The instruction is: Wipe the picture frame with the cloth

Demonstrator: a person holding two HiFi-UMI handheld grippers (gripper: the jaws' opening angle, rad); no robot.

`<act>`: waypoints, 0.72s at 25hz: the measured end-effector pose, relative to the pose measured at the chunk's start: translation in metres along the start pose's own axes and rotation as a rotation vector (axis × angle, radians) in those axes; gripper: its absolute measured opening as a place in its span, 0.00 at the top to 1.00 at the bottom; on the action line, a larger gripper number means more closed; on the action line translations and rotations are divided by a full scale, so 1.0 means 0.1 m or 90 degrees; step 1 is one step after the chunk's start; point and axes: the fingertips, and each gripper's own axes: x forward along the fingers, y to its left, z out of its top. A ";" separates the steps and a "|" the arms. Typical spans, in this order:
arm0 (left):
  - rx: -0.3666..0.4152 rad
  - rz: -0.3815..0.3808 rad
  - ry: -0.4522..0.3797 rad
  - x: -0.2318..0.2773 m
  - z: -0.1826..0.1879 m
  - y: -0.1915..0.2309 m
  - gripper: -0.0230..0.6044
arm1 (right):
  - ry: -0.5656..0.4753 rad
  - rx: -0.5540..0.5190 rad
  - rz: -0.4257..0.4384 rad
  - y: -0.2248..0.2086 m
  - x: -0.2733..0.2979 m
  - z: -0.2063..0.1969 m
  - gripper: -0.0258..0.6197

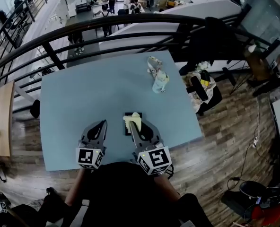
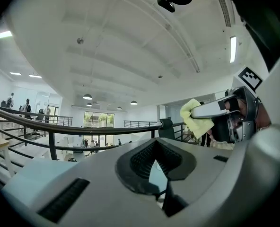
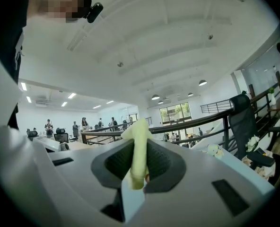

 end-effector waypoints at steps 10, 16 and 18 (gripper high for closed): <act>0.003 0.003 -0.014 -0.10 0.10 0.00 0.97 | -0.057 -0.006 0.012 0.17 -0.03 0.18 0.87; -0.001 0.015 -0.018 -0.20 0.09 0.07 0.97 | -0.057 -0.020 0.028 0.27 0.02 0.17 0.87; -0.002 0.020 -0.019 -0.21 0.08 0.10 0.97 | -0.060 -0.027 0.036 0.31 0.03 0.18 0.87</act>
